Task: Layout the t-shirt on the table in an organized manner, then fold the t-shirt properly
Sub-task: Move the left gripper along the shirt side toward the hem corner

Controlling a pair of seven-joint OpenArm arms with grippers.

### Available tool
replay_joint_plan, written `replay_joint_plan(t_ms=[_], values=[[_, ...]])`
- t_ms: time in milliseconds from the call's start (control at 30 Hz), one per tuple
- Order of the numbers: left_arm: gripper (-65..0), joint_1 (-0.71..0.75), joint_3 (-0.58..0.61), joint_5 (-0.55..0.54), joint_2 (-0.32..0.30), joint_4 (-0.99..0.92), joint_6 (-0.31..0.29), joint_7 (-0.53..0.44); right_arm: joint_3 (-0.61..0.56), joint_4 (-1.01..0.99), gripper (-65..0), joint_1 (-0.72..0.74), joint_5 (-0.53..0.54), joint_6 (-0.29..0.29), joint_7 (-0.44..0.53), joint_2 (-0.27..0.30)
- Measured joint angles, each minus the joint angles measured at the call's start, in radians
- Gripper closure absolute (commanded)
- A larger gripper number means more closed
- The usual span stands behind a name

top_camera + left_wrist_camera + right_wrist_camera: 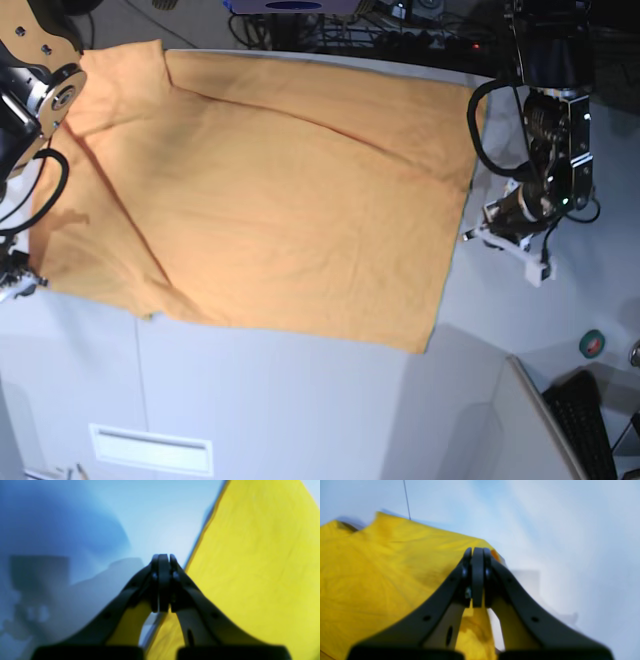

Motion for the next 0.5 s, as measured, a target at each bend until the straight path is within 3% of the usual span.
replay_joint_plan(t_ms=[233, 333, 500], values=[[0.0, -0.246, 0.124, 0.002, 0.01, -0.232, 0.0, -0.01, -0.002, 0.006, 0.0, 0.005, -0.008, 0.0, -0.007, 0.0], [-22.7, -0.342, 0.159, 0.001, 0.008, -0.335, 0.0, -0.028, -0.002, 0.006, 0.0, 0.012, -0.007, 0.0, -0.003, 0.0], [-52.0, -0.451, 0.225, -0.005, 0.013, -0.545, -0.002, -0.232, -0.002, 0.006, 0.0, 0.01, -0.007, 0.0, -0.005, 0.0]])
